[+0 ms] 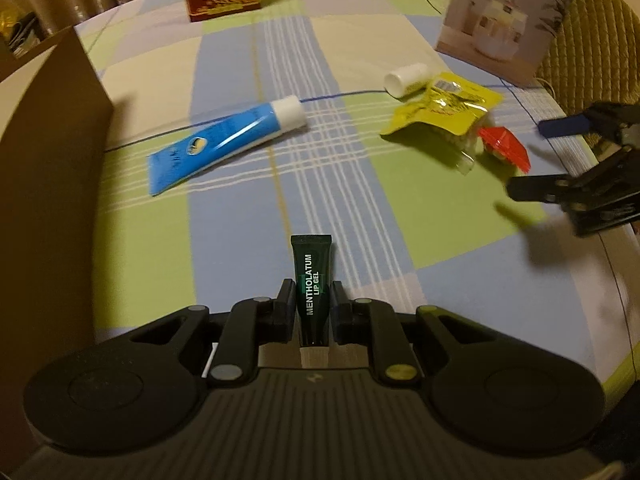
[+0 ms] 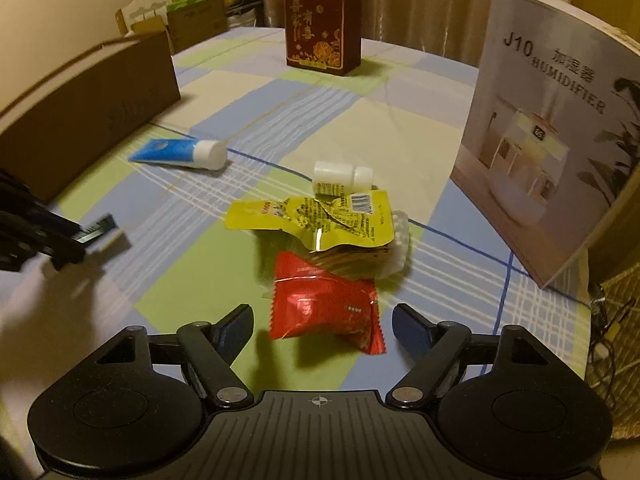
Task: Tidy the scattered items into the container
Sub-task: 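Grasp the green lip balm tube with the left tool while the right tool grasps the red snack packet, then carry the lip balm and red packet into the box and release both, then withdraw both open tools from the box back toward the table items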
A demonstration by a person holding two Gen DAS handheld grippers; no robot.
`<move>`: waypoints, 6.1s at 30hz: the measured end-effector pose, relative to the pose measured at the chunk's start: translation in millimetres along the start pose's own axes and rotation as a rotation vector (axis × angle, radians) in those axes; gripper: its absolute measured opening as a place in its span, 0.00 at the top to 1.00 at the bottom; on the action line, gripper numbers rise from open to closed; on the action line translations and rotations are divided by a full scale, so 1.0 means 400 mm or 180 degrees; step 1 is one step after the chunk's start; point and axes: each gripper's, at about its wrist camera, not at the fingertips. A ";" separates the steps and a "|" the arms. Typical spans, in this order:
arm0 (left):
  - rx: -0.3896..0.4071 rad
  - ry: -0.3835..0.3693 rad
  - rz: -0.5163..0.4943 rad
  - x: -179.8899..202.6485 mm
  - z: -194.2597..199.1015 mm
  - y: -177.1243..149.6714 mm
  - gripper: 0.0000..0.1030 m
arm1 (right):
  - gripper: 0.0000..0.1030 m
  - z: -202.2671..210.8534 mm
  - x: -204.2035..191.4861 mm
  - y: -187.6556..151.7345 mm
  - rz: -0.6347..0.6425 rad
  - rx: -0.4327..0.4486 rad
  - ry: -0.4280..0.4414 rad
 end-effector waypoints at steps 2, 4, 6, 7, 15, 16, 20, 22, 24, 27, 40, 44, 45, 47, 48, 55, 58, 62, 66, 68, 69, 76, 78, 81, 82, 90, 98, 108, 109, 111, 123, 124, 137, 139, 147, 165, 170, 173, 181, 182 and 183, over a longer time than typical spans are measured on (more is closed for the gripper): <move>0.0021 -0.0001 0.0018 -0.002 0.008 -0.001 0.87 | 0.38 -0.003 -0.006 -0.001 0.0086 0.0054 -0.0067; 0.0036 0.0005 0.0024 -0.003 0.015 -0.005 0.87 | 0.56 -0.006 -0.011 -0.003 0.0142 0.0030 -0.0054; 0.0048 -0.0002 0.0031 -0.002 0.020 -0.010 0.87 | 0.74 0.000 -0.016 -0.007 0.0161 0.0036 -0.0077; 0.0051 -0.0006 0.0034 -0.001 0.023 -0.012 0.87 | 0.74 0.008 -0.019 -0.010 0.0165 0.0059 -0.0091; 0.0152 -0.0023 0.0025 0.005 0.057 -0.030 0.87 | 0.74 0.110 -0.016 -0.018 -0.0172 0.0194 0.0207; 0.0172 -0.0033 0.0030 0.005 0.064 -0.033 0.87 | 0.74 0.120 -0.017 -0.016 -0.0218 0.0212 0.0257; 0.0266 -0.0054 0.0044 0.006 0.095 -0.040 0.87 | 0.74 0.160 -0.027 0.001 -0.0334 0.0281 0.0454; 0.0315 -0.0060 0.0049 0.005 0.115 -0.044 0.87 | 0.74 0.176 -0.040 0.012 -0.0341 0.0316 0.0547; 0.0367 -0.0056 0.0064 0.001 0.136 -0.049 0.87 | 0.74 0.186 -0.055 0.021 -0.0351 0.0335 0.0635; 0.0438 -0.0027 0.0092 -0.008 0.169 -0.060 0.87 | 0.74 0.198 -0.083 0.034 -0.0323 0.0349 0.0741; 0.0707 0.0085 0.0277 -0.096 0.295 -0.113 0.87 | 0.74 0.197 -0.194 0.093 -0.0157 0.0325 0.0992; 0.0816 0.0128 0.0323 -0.135 0.333 -0.123 0.87 | 0.74 0.194 -0.231 0.126 -0.0088 0.0349 0.1059; 0.0847 0.0139 0.0337 -0.146 0.343 -0.125 0.87 | 0.74 0.193 -0.242 0.137 -0.0068 0.0359 0.1083; 0.0906 0.0159 0.0368 -0.169 0.362 -0.131 0.87 | 0.74 0.193 -0.260 0.155 -0.0027 0.0374 0.1120; 0.0934 0.0166 0.0390 -0.182 0.373 -0.134 0.87 | 0.74 0.193 -0.270 0.167 -0.0001 0.0385 0.1145; 0.1042 0.0381 0.0573 -0.301 0.438 -0.172 0.87 | 0.74 0.190 -0.344 0.252 0.0144 0.0470 0.1338; 0.1043 0.0493 0.0648 -0.350 0.459 -0.195 0.87 | 0.74 0.188 -0.380 0.289 0.0214 0.0499 0.1456; 0.1039 0.0587 0.0717 -0.408 0.484 -0.227 0.87 | 0.74 0.186 -0.439 0.331 0.0348 0.0521 0.1635; 0.1009 0.0668 0.0745 -0.462 0.495 -0.247 0.87 | 0.74 0.173 -0.510 0.376 0.0529 0.0506 0.1796; 0.0991 0.0710 0.0757 -0.487 0.496 -0.254 0.87 | 0.74 0.162 -0.549 0.397 0.0636 0.0477 0.1856; 0.0985 0.0723 0.0759 -0.499 0.497 -0.258 0.87 | 0.74 0.154 -0.571 0.408 0.0695 0.0455 0.1892; 0.0915 0.0763 0.0715 -0.576 0.481 -0.262 0.87 | 0.74 0.079 -0.674 0.475 0.0964 0.0218 0.2020; 0.0875 0.0786 0.0668 -0.598 0.472 -0.262 0.87 | 0.74 0.051 -0.692 0.495 0.1004 0.0140 0.2027; 0.0815 0.0774 0.0634 -0.634 0.453 -0.261 0.87 | 0.74 0.005 -0.714 0.517 0.1033 0.0015 0.2015; 0.0787 0.0763 0.0625 -0.645 0.444 -0.260 0.87 | 0.74 -0.011 -0.722 0.526 0.1054 -0.0038 0.1991; 0.0532 0.0655 0.0465 -0.714 0.356 -0.235 0.87 | 0.74 -0.108 -0.762 0.547 0.1317 -0.0443 0.1819; 0.0240 0.0508 0.0380 -0.761 0.280 -0.214 0.87 | 0.74 -0.166 -0.795 0.560 0.1743 -0.0798 0.1683; 0.0067 0.0379 0.0396 -0.774 0.238 -0.231 0.79 | 0.74 -0.174 -0.806 0.559 0.2073 -0.1013 0.1590; 0.0066 0.0366 0.0410 -0.775 0.239 -0.234 0.79 | 0.74 -0.174 -0.809 0.558 0.2113 -0.1020 0.1580; 0.0073 0.0351 0.0432 -0.777 0.242 -0.238 0.76 | 0.74 -0.177 -0.817 0.555 0.2198 -0.1019 0.1523; 0.0123 0.0406 0.0446 -0.766 0.265 -0.237 0.60 | 0.04 -0.135 -0.870 0.504 0.3135 -0.0497 0.1117; 0.0130 0.0409 0.0448 -0.765 0.269 -0.238 0.59 | 0.04 -0.130 -0.871 0.500 0.3175 -0.0502 0.1178; 0.0150 0.0447 0.0422 -0.728 0.291 -0.240 0.20 | 0.04 -0.123 -0.859 0.495 0.2948 -0.0492 0.0937; 0.0152 0.0458 0.0411 -0.721 0.295 -0.240 0.15 | 0.03 -0.116 -0.856 0.495 0.2899 -0.0465 0.0903; 0.0173 0.0515 0.0386 -0.697 0.315 -0.238 0.06 | 0.03 -0.073 -0.832 0.488 0.2642 -0.0328 0.0873; 0.0246 0.0660 0.0313 -0.637 0.363 -0.260 0.01 | 0.03 0.013 -0.797 0.436 0.2305 -0.0166 0.0918; 0.0280 0.0699 0.0300 -0.616 0.380 -0.277 0.01 | 0.03 0.040 -0.798 0.409 0.2301 -0.0116 0.0922; 0.0305 0.0731 0.0302 -0.603 0.392 -0.289 0.01 | 0.03 0.057 -0.797 0.393 0.2308 -0.0077 0.0934; 0.0347 0.0813 0.0338 -0.561 0.422 -0.323 0.01 | 0.03 0.100 -0.795 0.352 0.2343 0.0045 0.0969; 0.0351 0.0826 0.0347 -0.554 0.425 -0.328 0.01 | 0.03 0.106 -0.794 0.346 0.2352 0.0059 0.0976; 0.0357 0.0837 0.0357 -0.547 0.429 -0.333 0.01 | 0.03 0.111 -0.793 0.339 0.2362 0.0075 0.0984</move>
Point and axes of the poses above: each gripper's, at about its wrist camera, not at the fingertips, and z roughly against the way its jaws point, x to its right, y to its top, and after that the axes turned 7 degrees about -x, right-handed
